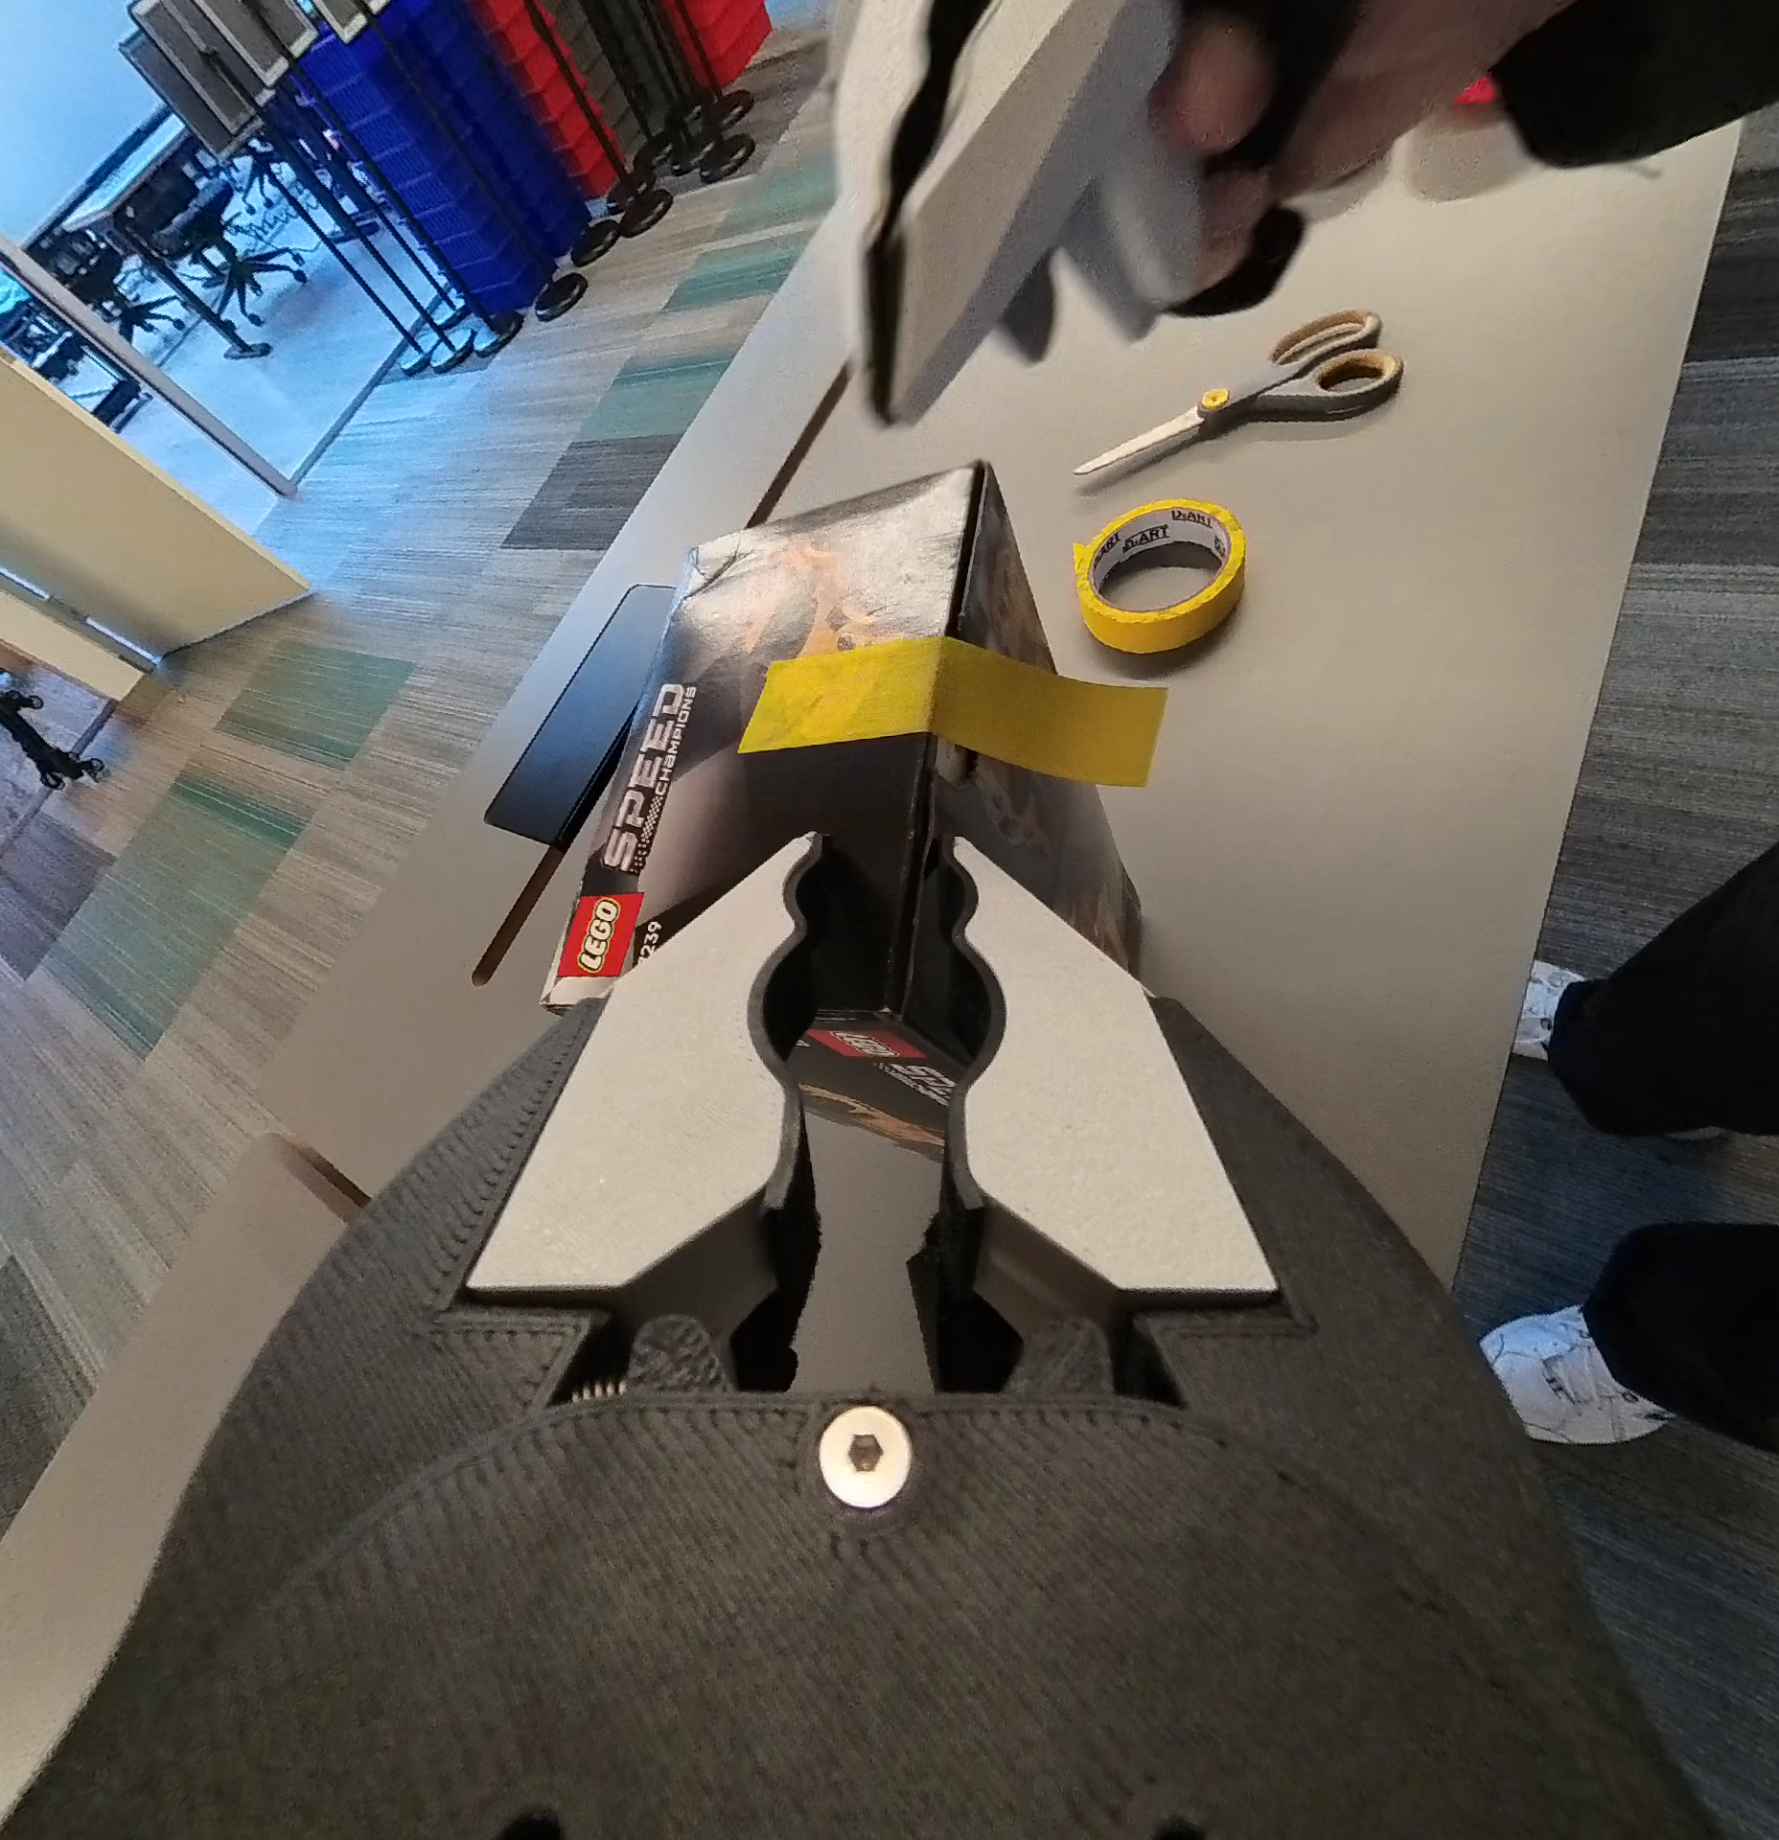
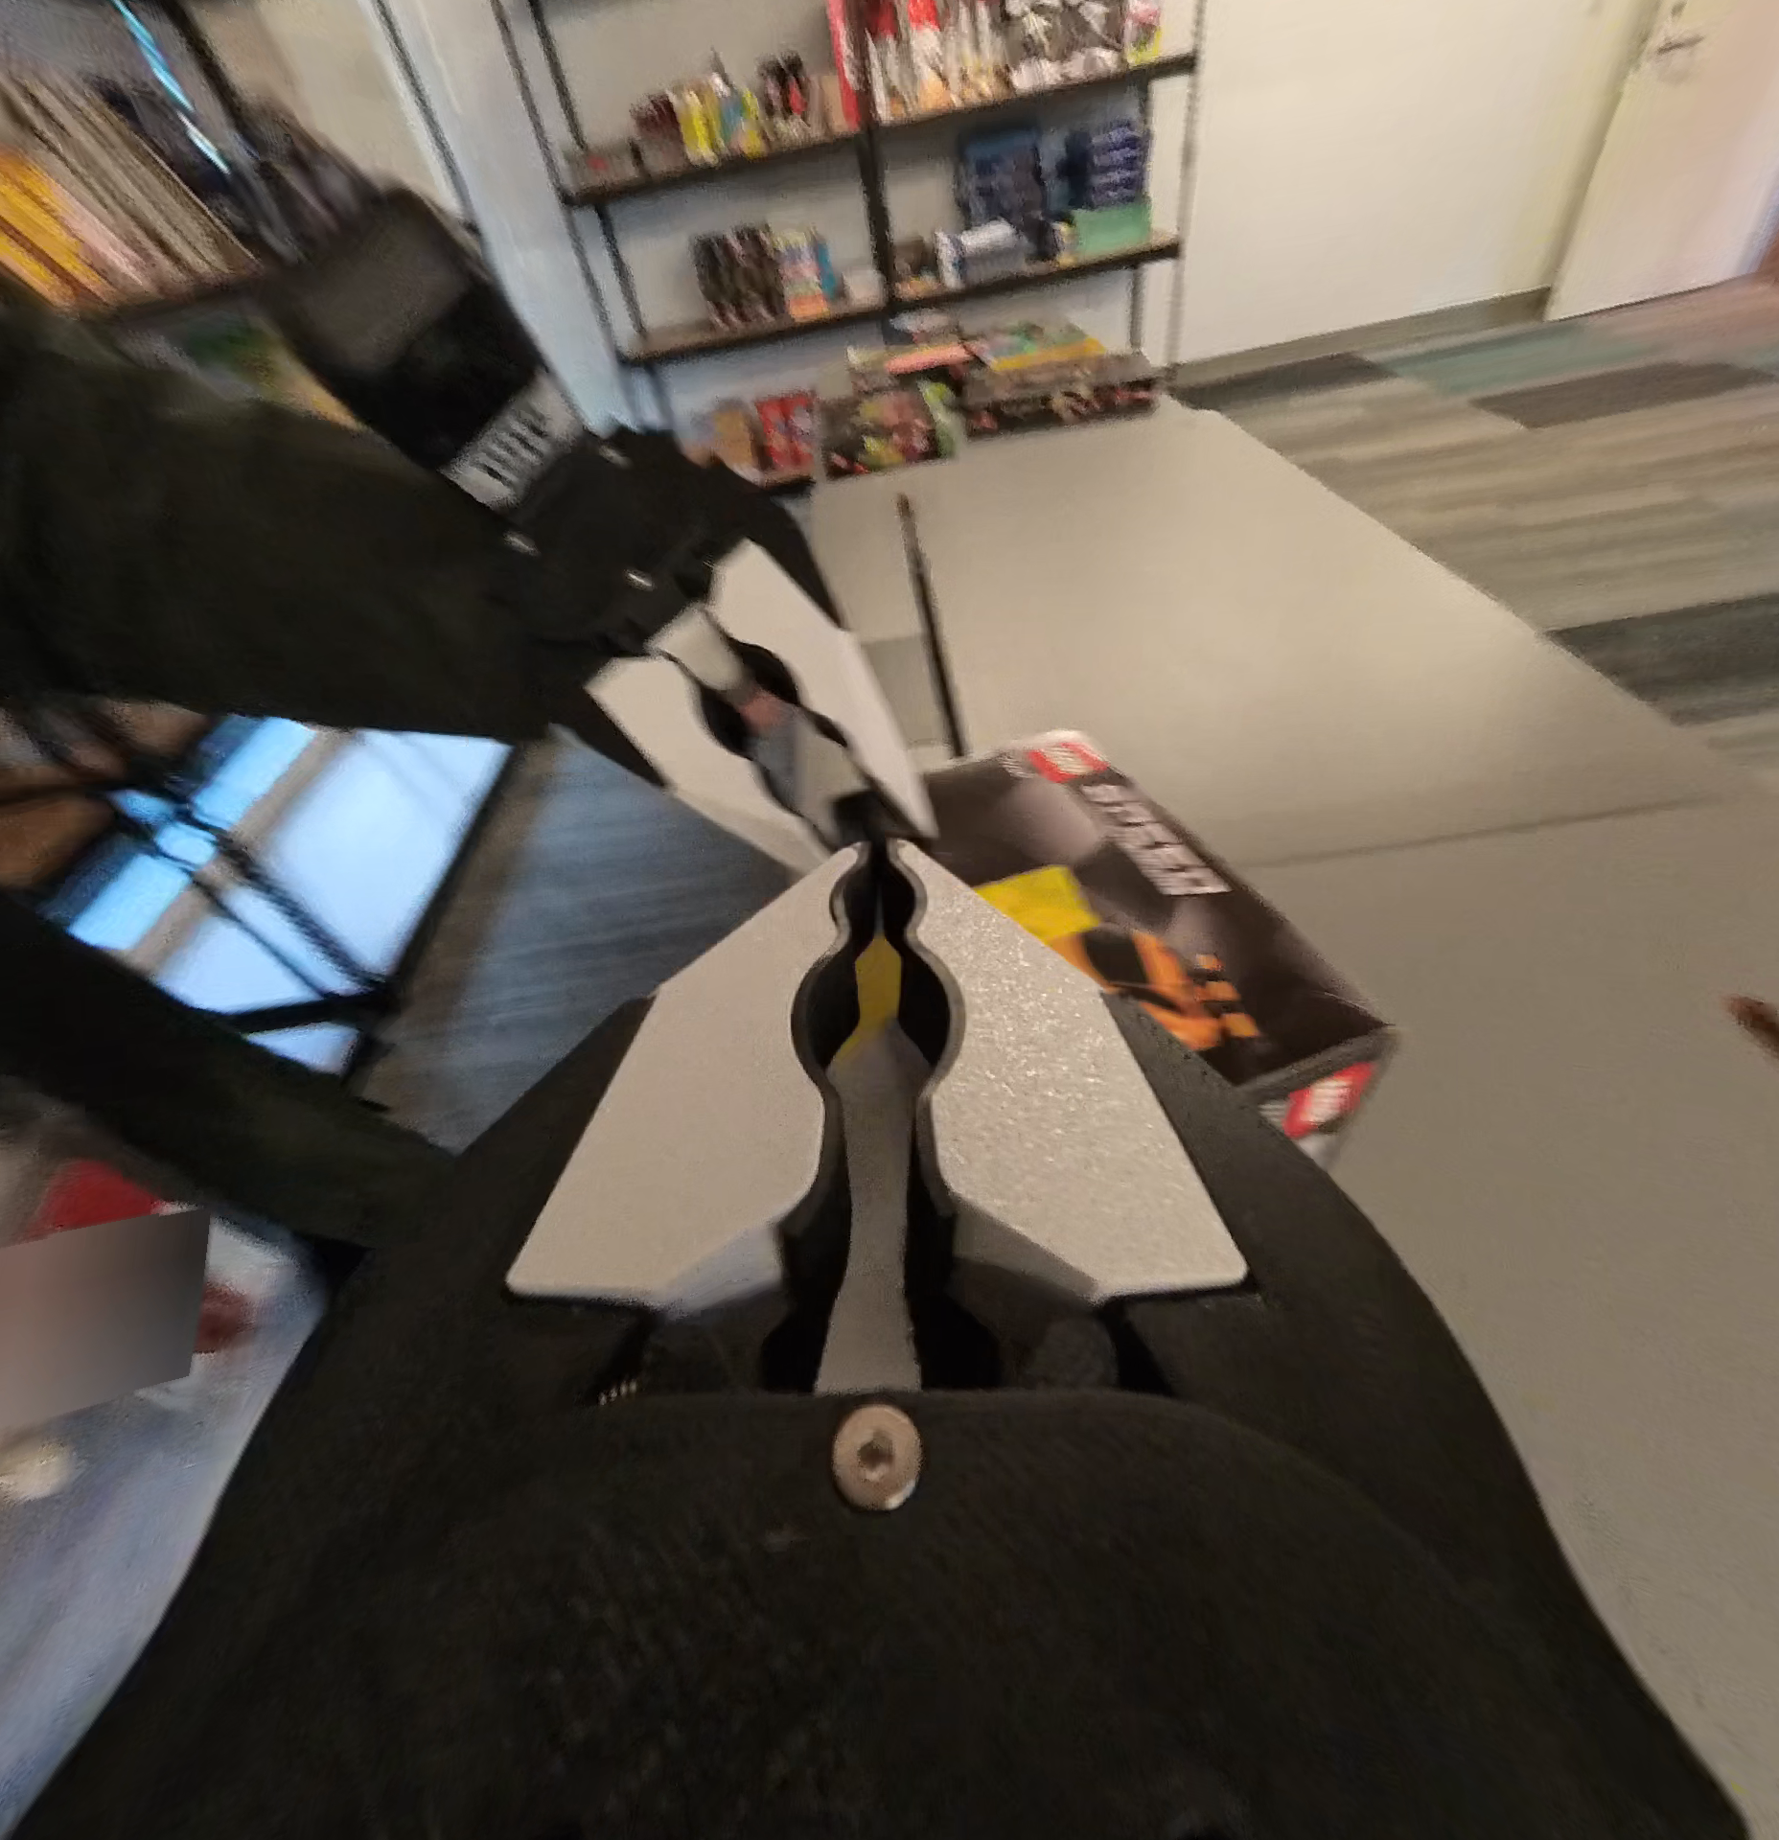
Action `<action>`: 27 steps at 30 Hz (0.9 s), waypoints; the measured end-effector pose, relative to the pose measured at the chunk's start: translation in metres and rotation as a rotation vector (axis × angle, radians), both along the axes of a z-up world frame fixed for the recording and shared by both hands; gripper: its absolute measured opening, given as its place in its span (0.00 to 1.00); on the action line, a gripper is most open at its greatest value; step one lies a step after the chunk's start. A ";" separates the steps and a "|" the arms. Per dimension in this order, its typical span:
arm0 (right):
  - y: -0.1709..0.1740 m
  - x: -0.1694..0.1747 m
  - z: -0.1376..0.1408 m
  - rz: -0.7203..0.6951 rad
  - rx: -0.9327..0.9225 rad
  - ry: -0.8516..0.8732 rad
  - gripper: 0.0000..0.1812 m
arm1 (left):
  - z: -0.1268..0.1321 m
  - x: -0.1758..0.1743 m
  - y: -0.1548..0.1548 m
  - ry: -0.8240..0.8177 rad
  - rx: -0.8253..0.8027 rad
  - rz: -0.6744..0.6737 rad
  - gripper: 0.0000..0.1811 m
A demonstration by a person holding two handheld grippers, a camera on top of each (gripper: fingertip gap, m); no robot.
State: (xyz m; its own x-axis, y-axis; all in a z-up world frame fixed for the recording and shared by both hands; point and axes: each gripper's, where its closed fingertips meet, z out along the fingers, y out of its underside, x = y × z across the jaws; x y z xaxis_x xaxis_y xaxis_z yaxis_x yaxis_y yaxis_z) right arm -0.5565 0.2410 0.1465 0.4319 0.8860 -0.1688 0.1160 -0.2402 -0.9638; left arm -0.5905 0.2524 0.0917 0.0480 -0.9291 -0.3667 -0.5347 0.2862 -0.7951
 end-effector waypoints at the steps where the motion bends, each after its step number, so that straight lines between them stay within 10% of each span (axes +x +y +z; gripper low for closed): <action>1: -0.013 -0.005 0.004 0.049 -0.075 0.074 0.00 | 0.000 0.000 0.000 -0.001 -0.002 0.001 0.11; 8: -0.015 -0.032 -0.022 -0.068 -0.529 0.387 0.00 | 0.000 0.000 0.000 -0.003 -0.002 -0.005 0.11; 27: 0.001 -0.035 -0.063 -0.170 -0.593 0.352 0.00 | 0.000 0.000 0.000 0.015 0.005 -0.026 0.11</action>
